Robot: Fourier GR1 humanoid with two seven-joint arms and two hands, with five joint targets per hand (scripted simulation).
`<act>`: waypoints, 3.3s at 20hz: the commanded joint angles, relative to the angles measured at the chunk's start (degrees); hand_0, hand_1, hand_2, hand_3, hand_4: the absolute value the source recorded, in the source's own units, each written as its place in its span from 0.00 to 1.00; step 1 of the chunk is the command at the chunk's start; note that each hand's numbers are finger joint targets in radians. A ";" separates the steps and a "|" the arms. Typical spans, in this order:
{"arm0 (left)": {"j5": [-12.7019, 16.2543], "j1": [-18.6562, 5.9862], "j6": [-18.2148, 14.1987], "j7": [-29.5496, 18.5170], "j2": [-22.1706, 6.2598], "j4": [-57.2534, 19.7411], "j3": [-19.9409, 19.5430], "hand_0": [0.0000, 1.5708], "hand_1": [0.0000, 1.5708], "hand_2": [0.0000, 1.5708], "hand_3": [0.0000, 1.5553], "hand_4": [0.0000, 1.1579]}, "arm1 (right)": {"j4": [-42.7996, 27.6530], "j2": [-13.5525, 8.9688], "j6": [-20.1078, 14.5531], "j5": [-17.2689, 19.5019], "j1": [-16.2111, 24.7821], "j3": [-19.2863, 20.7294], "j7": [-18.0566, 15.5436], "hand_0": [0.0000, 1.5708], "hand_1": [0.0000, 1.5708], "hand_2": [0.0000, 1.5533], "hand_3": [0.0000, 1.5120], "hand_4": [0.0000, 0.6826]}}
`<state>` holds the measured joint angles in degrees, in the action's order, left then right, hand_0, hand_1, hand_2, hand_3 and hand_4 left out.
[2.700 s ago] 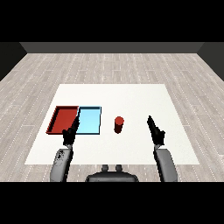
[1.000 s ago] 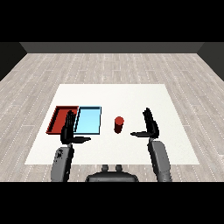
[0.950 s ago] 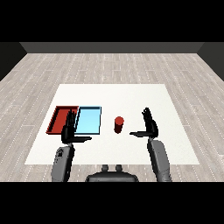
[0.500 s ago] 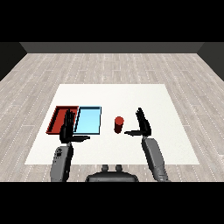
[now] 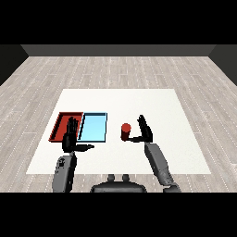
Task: Pick the red can and put it in the red box
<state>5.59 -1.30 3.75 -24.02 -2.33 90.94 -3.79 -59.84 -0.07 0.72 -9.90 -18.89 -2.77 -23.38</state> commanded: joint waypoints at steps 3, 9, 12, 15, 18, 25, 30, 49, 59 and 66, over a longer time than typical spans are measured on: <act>0.63 -2.71 -0.26 1.85 -0.65 -1.42 -0.87 0.00 0.00 0.00 0.00 0.00 | 5.92 0.07 -4.23 -4.47 -4.06 -4.34 -1.63 0.00 0.00 0.00 0.00 0.00; 1.72 1.97 1.39 0.43 -0.79 2.96 -0.52 0.00 0.00 0.00 0.00 0.00 | 14.61 0.06 -2.25 -7.52 -7.08 -4.64 -6.91 0.00 0.00 0.00 0.00 0.00; -2.72 -1.47 -3.24 -1.22 2.19 -1.47 2.60 0.00 0.00 0.00 0.00 0.00 | 10.67 0.07 -0.11 -5.39 -1.63 -4.76 -7.31 0.00 0.00 0.00 0.00 0.00; 0.12 -1.85 -0.94 2.57 -0.55 1.58 -0.07 0.00 0.00 0.00 0.00 0.00 | 16.73 0.07 -0.03 -8.70 -8.44 -3.39 -6.24 0.00 0.00 0.00 0.00 0.00; 0.07 1.01 0.86 -1.48 -0.93 -0.49 -0.31 0.00 0.00 0.00 0.00 0.00 | 18.86 0.07 -1.03 -8.60 -10.38 -3.68 -6.79 0.00 0.00 0.00 0.00 0.00; -0.13 -3.01 -1.47 3.94 -0.21 1.17 0.51 0.00 0.00 0.00 0.00 0.00 | 23.87 0.07 -0.47 -13.44 -13.21 -6.91 -9.14 0.00 0.00 0.00 0.00 0.00; -2.49 -1.95 -4.12 2.93 1.71 2.55 2.15 0.00 0.00 0.00 0.00 0.00 | 22.77 0.07 -3.21 -16.40 -15.28 -10.61 -7.06 0.00 0.00 0.00 0.00 0.00; 0.41 1.27 0.71 -0.67 -1.71 0.85 -0.89 0.00 0.00 0.00 0.00 0.00 | 34.85 0.07 -19.34 -32.92 -24.21 -25.39 -11.47 0.94 0.94 0.95 0.95 0.83; -0.15 -2.00 -0.90 0.54 -0.60 -1.27 -0.60 0.00 0.00 0.00 0.00 0.00 | 35.09 0.06 -21.09 -32.28 -24.07 -28.01 -12.55 0.94 0.94 0.93 0.92 0.88; -2.51 3.81 -1.27 1.98 1.33 5.68 4.45 0.00 0.00 0.00 0.00 0.00 | 31.21 -0.76 -21.88 -26.57 -24.37 -27.03 -15.14 0.91 0.91 0.92 0.90 0.91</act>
<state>4.26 -0.96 2.20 -22.37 -1.55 93.54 -1.64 -28.08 -0.22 -22.21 -39.03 -43.28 -31.06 -35.61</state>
